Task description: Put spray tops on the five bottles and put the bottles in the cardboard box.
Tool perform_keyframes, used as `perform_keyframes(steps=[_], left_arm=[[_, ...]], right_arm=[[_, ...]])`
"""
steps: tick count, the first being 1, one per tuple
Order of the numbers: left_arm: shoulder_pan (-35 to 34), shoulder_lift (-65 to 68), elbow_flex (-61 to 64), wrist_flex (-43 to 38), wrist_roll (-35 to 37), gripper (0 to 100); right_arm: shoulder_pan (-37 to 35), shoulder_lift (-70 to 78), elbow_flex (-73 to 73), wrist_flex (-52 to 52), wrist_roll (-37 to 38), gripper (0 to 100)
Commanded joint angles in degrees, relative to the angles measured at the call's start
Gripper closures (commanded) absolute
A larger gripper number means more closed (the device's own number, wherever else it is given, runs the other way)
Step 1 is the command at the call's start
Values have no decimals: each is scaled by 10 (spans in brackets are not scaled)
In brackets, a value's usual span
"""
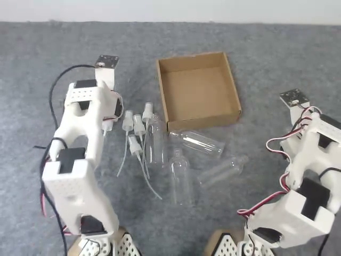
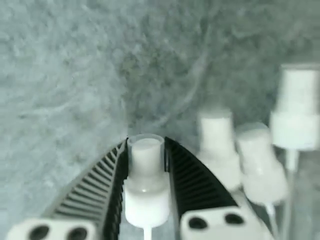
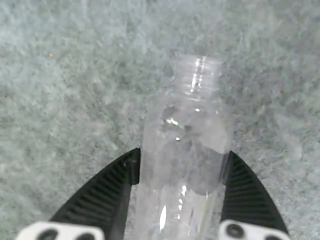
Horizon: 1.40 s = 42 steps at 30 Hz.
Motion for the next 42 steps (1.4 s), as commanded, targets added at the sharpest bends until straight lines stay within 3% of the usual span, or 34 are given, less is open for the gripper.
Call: perform_keyframes(steps=[1, 11, 17, 23, 27, 31, 40, 42], left_arm=[[2, -142, -6, 48, 23, 991], [65, -510, 240, 67, 62, 991], [63, -628, 333, 48, 60, 990], [63, -660, 374, 25, 58, 990], [63, -660, 375, 24, 58, 990], [63, -660, 377, 24, 58, 990], [63, -660, 377, 23, 58, 989], [63, -660, 378, 23, 58, 989]], right_arm=[[2, -4, -21, 8, -5, 779], [-13, -9, -25, 36, -6, 763], [-23, -10, -41, 48, -12, 594], [-65, -4, -130, 116, -48, 578], [-95, -2, -139, 122, -67, 652], [-93, 13, -130, 116, -63, 726], [-87, 75, -130, 122, -65, 719], [-87, 76, -130, 123, -68, 754]])
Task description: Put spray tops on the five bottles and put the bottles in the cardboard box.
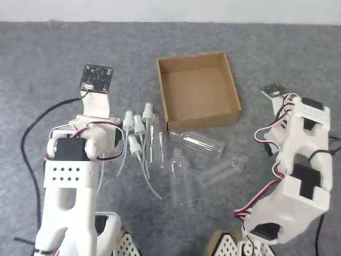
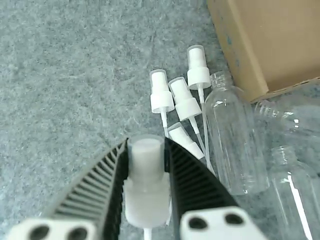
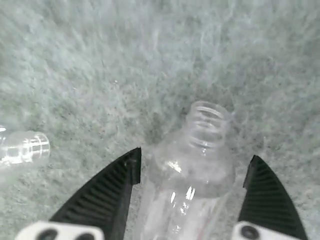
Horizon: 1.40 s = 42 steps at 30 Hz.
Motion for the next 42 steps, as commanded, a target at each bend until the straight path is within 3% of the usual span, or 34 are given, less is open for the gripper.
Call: perform_keyframes(steps=[1, 7, 12, 16, 20, 27, 32, 42], left_arm=[[2, -18, -1, -16, 4, 989], [3, -18, -1, -16, 4, 989], [3, -24, -10, -18, 3, 989], [4, -24, -54, -18, 4, 989], [4, -25, -119, 1, 11, 990], [2, -105, -180, -2, 69, 990], [2, -221, -153, -53, 79, 990], [-4, -244, -153, -209, 190, 990]], right_arm=[[4, -8, -24, 7, -8, 786], [22, -10, -35, 5, -4, 940], [16, -36, -151, 79, -9, 981], [-31, -127, -237, 154, -54, 982], [-132, -262, -214, 150, -118, 982], [-381, -467, -23, -17, -244, 983], [-516, -509, 108, -158, -302, 993], [-652, -586, 314, -357, -304, 992]])
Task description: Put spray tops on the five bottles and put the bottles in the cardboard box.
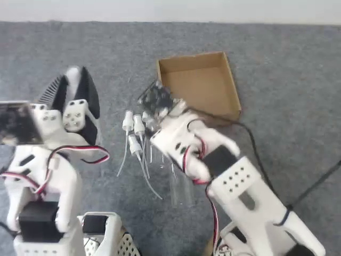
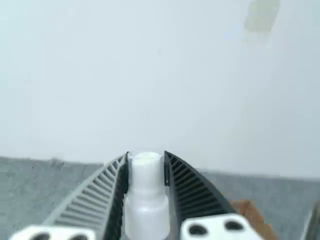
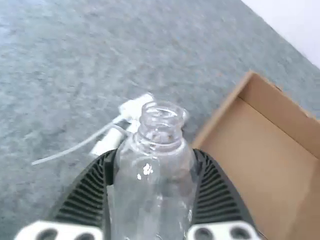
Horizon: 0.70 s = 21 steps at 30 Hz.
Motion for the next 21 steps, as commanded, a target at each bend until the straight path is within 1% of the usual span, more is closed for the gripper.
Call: perform_keyframes(steps=[1, 4, 6, 9, 11, 17, 21], left_arm=[[-3, -6, -9, -55, 62, 990], [-2, -6, -8, -62, 113, 990], [-2, -5, -6, -85, 130, 990], [-1, 14, 13, -129, 131, 990], [-1, 38, 23, -144, 132, 990], [0, 94, 15, -145, 164, 990], [29, 108, 15, -148, 163, 990]], right_arm=[[-39, -65, 49, -69, -7, 992], [-54, -87, 84, -95, -6, 992], [-58, -90, 94, -97, -6, 992], [-63, -90, 97, -94, -6, 992], [-63, -92, 97, -93, -6, 992], [-62, -89, 97, -93, -6, 992], [-61, -89, 98, -93, -6, 992]])
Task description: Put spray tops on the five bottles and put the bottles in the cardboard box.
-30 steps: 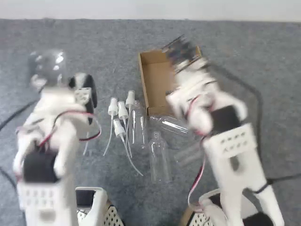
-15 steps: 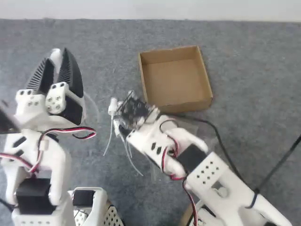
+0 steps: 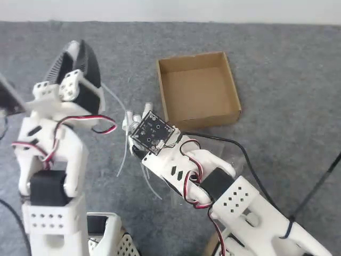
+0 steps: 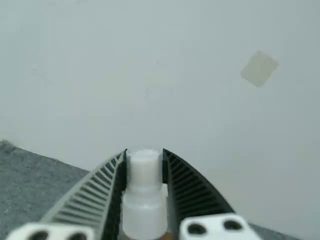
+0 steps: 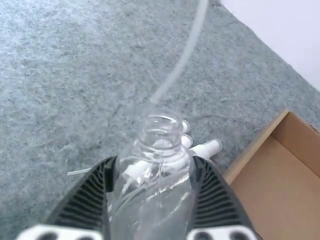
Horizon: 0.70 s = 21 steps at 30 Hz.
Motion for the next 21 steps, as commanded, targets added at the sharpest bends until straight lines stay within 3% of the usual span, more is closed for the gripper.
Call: perform_keyframes(steps=[1, 9, 21], left_arm=[[24, 15, -12, -19, 6, 990], [34, 4, 47, -13, 5, 990], [49, -65, 96, 119, -56, 990]], right_arm=[[-1, -23, -5, -12, -5, 992], [0, -23, 5, -16, -6, 992], [37, -28, 8, -33, -7, 989]])
